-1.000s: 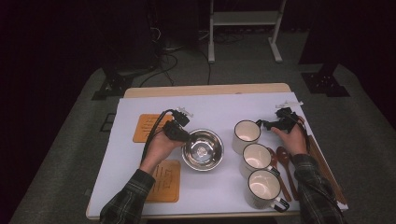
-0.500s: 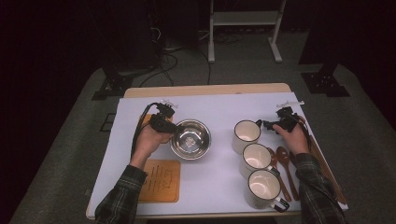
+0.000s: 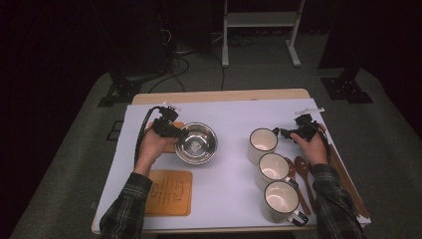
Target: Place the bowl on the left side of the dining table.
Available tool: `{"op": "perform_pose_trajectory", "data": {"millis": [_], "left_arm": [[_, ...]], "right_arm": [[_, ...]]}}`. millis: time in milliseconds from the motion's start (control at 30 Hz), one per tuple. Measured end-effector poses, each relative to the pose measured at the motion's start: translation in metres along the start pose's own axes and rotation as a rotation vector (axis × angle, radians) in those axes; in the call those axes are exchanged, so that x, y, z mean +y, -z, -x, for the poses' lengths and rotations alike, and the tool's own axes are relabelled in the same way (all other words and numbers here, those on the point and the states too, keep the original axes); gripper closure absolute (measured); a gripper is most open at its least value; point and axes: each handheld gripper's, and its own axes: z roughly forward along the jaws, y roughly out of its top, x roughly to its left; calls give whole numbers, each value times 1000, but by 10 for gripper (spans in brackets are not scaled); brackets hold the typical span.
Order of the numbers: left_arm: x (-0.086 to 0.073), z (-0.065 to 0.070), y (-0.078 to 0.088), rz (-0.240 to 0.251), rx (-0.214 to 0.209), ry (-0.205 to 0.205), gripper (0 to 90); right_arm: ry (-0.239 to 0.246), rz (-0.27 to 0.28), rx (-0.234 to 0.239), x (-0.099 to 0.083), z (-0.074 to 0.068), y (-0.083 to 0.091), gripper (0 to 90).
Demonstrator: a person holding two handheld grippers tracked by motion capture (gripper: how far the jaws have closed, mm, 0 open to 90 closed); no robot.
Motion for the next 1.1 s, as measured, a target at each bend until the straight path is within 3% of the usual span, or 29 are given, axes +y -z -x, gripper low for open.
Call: {"op": "perform_pose_trajectory", "data": {"millis": [200,367,1100], "left_arm": [[3,-8,8,25,23,15,857],[5,-15,12,56,18,23,858],[5,-50,14,55,94,62,858]], "right_arm": [[1,2,0,0,0,0,107],[1,2,0,0,0,0,107],[-2,0,6,0,1,-1,107]]}}
